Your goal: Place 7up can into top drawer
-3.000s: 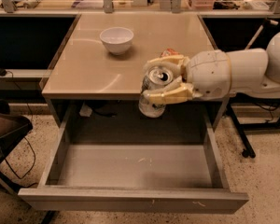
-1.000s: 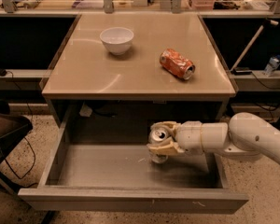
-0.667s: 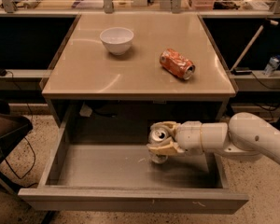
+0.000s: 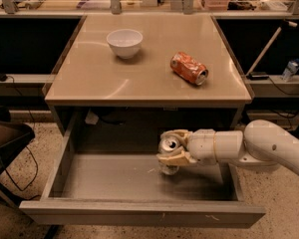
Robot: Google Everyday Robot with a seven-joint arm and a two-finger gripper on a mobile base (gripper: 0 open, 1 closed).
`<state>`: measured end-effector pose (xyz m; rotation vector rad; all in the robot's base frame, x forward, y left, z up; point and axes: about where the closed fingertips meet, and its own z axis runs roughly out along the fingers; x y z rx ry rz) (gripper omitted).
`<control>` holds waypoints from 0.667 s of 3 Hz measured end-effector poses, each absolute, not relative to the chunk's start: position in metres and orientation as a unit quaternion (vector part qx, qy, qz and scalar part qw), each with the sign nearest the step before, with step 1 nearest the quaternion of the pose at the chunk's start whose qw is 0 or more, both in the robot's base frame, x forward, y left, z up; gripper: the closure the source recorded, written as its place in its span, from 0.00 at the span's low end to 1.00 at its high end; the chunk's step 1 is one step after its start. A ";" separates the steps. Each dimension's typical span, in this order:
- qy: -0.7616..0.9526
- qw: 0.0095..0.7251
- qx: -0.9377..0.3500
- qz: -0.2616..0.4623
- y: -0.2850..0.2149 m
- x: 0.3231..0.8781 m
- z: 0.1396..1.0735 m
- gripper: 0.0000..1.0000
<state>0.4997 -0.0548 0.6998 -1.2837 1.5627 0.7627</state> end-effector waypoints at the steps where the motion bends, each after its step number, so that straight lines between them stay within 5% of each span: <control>1: 0.638 0.471 -0.524 0.311 -0.055 0.500 0.700 0.11; 2: 0.638 0.471 -0.524 0.311 -0.055 0.500 0.700 0.00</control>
Offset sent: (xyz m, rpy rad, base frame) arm 0.0000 0.0000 0.0000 0.0000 0.0000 0.0000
